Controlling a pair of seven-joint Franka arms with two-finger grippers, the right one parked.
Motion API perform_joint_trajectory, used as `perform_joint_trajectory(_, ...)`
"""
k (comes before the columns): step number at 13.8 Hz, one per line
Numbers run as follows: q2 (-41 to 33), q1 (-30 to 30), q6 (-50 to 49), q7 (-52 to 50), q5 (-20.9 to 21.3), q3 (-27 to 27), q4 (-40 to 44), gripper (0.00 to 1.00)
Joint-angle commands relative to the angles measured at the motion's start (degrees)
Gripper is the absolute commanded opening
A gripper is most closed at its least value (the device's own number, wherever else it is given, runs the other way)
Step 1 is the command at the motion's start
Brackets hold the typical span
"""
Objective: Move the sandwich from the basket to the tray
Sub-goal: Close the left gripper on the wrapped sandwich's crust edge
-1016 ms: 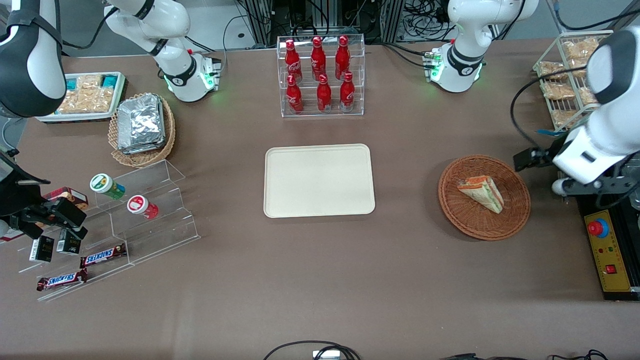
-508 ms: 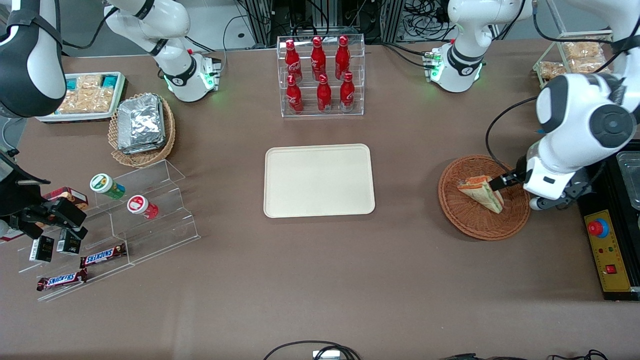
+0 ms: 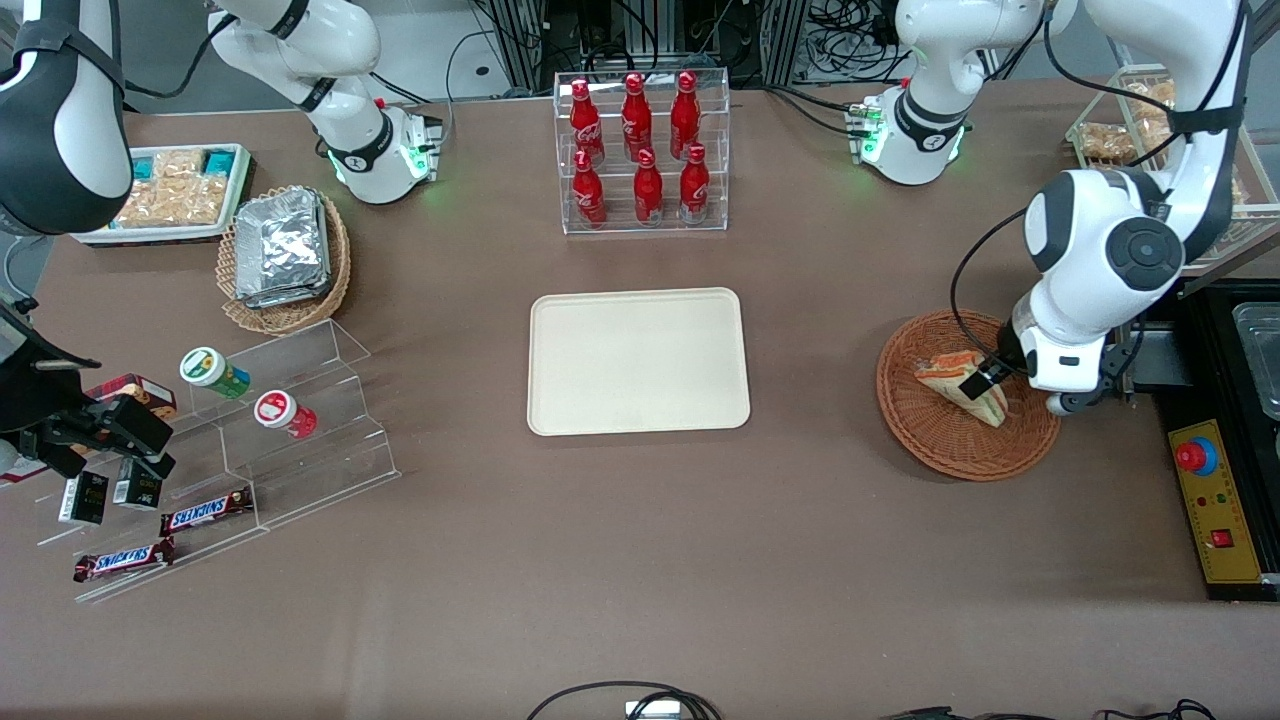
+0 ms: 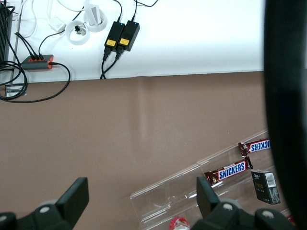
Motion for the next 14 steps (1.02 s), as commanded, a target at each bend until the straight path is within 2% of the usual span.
perform_joint_trajectory(1,-1.53,-0.11,6.86,-4.11,0.94,0.20,-6.26,1.00)
perform_joint_trajectory(6,0.48,2.44,12.15,-5.08,1.21,0.28,-8.91,1.00)
perform_joint_trajectory(14,5.32,2.27,18.40,-12.12,1.21,0.20,-9.62,1.00)
